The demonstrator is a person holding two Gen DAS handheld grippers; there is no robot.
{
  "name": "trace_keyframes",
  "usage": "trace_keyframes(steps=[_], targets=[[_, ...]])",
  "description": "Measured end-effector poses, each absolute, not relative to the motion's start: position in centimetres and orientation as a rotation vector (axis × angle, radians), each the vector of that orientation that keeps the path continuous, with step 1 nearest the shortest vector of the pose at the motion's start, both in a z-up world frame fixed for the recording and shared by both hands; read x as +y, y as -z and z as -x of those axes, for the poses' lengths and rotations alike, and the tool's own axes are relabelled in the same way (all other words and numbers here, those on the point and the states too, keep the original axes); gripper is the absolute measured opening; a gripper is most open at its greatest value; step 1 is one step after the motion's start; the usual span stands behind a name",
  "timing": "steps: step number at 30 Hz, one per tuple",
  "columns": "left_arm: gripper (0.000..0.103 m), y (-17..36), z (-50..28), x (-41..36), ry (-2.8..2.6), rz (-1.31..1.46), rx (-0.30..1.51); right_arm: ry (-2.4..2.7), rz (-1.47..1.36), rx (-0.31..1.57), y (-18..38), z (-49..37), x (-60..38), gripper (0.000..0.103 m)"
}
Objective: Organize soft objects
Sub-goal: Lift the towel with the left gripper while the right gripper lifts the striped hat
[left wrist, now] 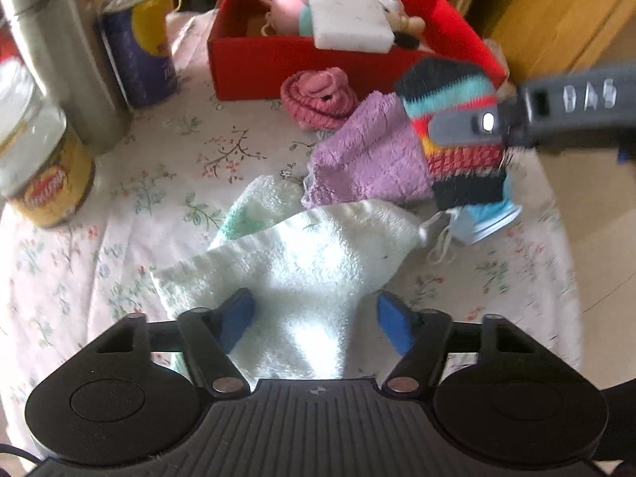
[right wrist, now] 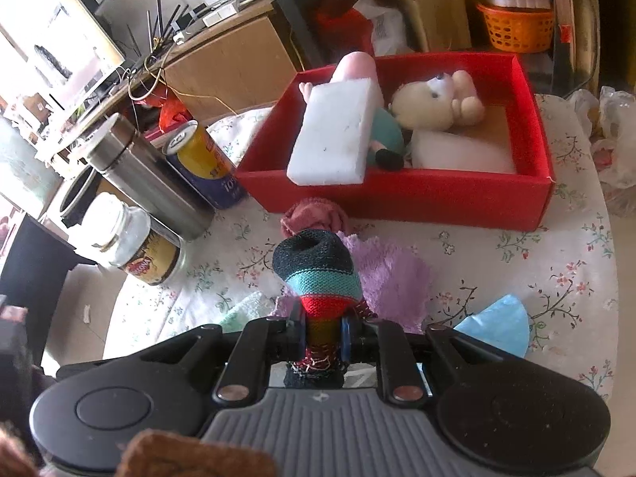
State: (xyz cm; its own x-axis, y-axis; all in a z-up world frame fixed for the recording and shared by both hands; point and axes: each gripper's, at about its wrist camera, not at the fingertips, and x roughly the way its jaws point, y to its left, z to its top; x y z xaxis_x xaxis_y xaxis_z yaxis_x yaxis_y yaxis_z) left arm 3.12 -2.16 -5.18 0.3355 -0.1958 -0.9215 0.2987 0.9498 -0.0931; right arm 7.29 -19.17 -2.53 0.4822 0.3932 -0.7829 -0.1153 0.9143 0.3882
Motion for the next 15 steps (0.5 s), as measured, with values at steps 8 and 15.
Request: trace_keyframes(steps=[8, 15], targets=[[0.012, 4.5, -2.9, -0.9, 0.320, -0.043, 1.177, -0.324, -0.352, 1.001, 1.9, -7.3, -19.9, 0.000], [0.001, 2.5, -2.9, -0.1, 0.341, 0.060, 1.122, -0.336, -0.376, 0.982, 1.3, -7.1, -20.0, 0.000]])
